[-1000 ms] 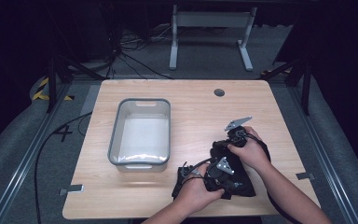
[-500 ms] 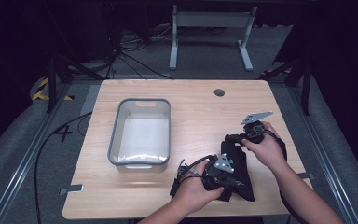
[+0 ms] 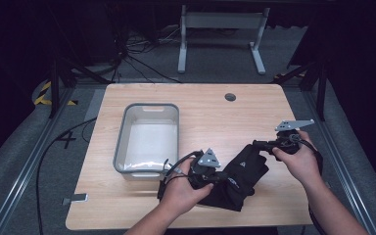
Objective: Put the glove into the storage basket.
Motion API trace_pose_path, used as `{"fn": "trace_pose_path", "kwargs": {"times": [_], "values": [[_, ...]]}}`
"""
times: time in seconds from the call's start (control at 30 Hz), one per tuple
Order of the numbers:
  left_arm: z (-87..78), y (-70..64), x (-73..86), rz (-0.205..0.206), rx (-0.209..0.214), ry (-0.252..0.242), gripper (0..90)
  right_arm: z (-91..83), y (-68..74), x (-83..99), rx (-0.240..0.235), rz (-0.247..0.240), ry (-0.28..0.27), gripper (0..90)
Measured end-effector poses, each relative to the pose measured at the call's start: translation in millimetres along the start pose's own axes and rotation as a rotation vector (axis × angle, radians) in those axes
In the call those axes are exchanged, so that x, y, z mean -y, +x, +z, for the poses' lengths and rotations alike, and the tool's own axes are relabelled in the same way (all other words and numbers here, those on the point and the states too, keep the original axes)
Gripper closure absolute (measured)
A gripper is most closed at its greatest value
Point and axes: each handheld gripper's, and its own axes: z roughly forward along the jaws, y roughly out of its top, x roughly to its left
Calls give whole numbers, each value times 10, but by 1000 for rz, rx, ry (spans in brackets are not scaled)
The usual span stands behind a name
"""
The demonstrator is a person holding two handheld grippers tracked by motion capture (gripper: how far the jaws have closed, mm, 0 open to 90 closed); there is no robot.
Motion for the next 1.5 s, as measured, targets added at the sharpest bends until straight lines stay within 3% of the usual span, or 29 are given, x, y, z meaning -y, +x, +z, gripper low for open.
{"fn": "trace_pose_path", "kwargs": {"times": [0.37, 0.63, 0.8, 1.03, 1.5], "values": [[-241, 208, 169, -36, -73, -5, 872, -149, 256, 136, -46, 12, -26, 880], [-311, 310, 283, -48, -131, 13, 872, -84, 468, 289, -79, -5, -5, 879], [-273, 337, 323, -28, -172, 46, 871, -49, 598, 398, -93, -21, 13, 878], [-202, 343, 344, -13, -192, 74, 871, -46, 692, 501, -87, -38, 25, 877], [-41, 348, 409, -8, -181, 128, 869, 17, 719, 678, -90, -27, 84, 874]]}}
